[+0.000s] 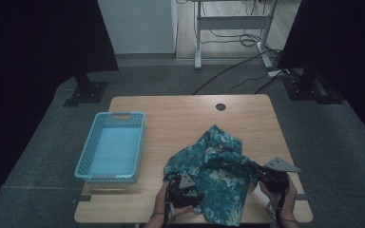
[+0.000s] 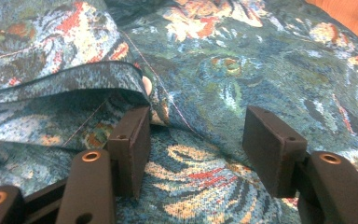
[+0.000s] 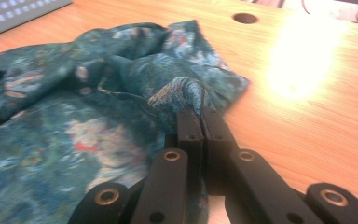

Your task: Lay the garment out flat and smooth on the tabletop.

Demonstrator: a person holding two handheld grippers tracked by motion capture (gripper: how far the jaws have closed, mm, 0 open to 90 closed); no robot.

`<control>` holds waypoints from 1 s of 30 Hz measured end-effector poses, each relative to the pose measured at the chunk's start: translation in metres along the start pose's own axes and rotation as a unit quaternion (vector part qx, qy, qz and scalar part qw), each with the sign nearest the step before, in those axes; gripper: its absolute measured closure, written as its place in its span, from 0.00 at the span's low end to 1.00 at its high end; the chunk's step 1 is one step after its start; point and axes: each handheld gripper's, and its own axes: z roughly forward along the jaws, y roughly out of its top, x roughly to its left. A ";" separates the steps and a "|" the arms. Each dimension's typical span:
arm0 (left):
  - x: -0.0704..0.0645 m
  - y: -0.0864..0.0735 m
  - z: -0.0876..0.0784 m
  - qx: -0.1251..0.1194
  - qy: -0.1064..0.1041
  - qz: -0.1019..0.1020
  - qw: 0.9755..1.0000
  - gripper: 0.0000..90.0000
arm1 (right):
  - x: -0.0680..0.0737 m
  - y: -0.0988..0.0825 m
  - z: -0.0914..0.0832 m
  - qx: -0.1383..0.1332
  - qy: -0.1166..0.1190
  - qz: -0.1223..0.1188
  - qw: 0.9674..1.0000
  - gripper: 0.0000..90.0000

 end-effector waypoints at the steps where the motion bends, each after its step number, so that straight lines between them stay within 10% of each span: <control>1: 0.000 0.000 0.000 0.000 0.000 0.000 1.000 0.46 | 0.000 0.000 0.000 0.000 0.000 0.000 1.000 0.98; 11: 0.000 0.000 0.000 0.000 0.001 0.000 1.000 0.47 | -0.032 -0.007 -0.006 0.000 -0.013 0.049 0.999 0.97; 19: 0.000 0.000 0.000 0.000 0.003 0.002 1.000 0.47 | -0.070 -0.031 0.007 0.039 -0.017 0.128 0.991 0.86; 26: -0.001 0.000 0.000 0.000 0.003 0.002 1.000 0.47 | -0.065 -0.029 0.003 0.053 -0.100 0.096 0.989 0.59; 30: -0.001 -0.001 0.000 0.000 0.003 0.002 1.000 0.47 | -0.048 -0.015 -0.011 0.029 -0.102 0.061 0.993 0.56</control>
